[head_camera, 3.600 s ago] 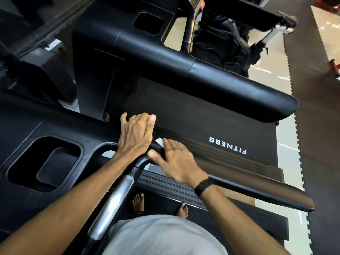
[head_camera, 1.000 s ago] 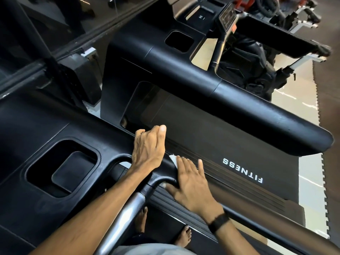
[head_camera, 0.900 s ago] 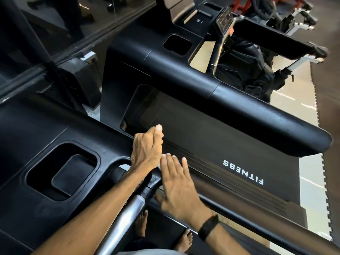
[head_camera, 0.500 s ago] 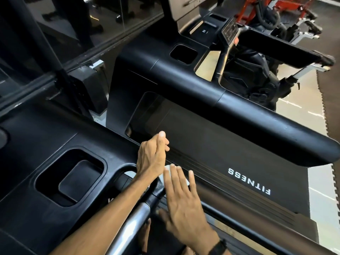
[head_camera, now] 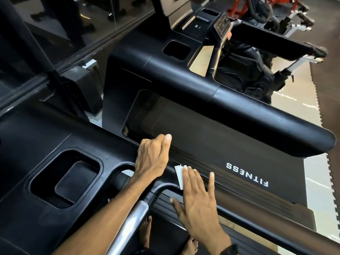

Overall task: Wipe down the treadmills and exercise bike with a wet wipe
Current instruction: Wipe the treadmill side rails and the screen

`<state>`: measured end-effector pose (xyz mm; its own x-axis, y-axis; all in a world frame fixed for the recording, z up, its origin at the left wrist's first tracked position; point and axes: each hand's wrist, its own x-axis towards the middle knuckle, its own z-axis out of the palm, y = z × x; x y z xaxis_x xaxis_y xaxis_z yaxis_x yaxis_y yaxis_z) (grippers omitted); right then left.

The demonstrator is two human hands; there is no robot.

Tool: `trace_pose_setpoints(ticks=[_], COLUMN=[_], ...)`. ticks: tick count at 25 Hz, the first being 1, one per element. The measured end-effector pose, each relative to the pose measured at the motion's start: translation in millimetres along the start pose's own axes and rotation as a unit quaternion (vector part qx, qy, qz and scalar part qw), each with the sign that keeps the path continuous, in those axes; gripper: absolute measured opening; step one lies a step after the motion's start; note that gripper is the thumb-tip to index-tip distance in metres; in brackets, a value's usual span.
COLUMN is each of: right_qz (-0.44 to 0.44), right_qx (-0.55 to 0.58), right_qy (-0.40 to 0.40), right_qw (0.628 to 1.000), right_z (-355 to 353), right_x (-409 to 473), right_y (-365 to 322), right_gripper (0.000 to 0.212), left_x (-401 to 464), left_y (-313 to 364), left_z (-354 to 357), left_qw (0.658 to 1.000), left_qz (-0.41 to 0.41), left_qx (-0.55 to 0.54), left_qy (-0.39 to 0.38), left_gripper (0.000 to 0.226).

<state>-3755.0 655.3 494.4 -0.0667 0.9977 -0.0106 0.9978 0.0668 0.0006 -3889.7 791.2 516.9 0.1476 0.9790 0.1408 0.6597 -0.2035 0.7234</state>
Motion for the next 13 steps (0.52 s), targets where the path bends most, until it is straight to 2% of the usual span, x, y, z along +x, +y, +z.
trace_pose_setpoints(ticks=[2, 5, 9, 13], right_qz=[0.019, -0.001, 0.011, 0.061], right_qx=[0.004, -0.008, -0.010, -0.005], right_qy=[0.000, 0.017, 0.034, 0.046], right_qw=[1.000, 1.000, 0.999, 0.997], right_z=[3, 3, 7, 8], right_x=[1, -3, -7, -5], right_y=[-6, 0, 7, -2], right_gripper=[0.081, 0.080, 0.077, 0.076], left_x=[1, 2, -2, -8], left_y=[-3, -5, -4, -1], left_z=[3, 6, 12, 30], left_qw=[1.000, 0.999, 0.992, 0.985], left_qz=[0.006, 0.018, 0.094, 0.136], left_qx=[0.018, 0.036, 0.078, 0.097], left_qy=[-0.002, -0.009, 0.001, -0.052], left_gripper=[0.076, 0.070, 0.041, 0.043])
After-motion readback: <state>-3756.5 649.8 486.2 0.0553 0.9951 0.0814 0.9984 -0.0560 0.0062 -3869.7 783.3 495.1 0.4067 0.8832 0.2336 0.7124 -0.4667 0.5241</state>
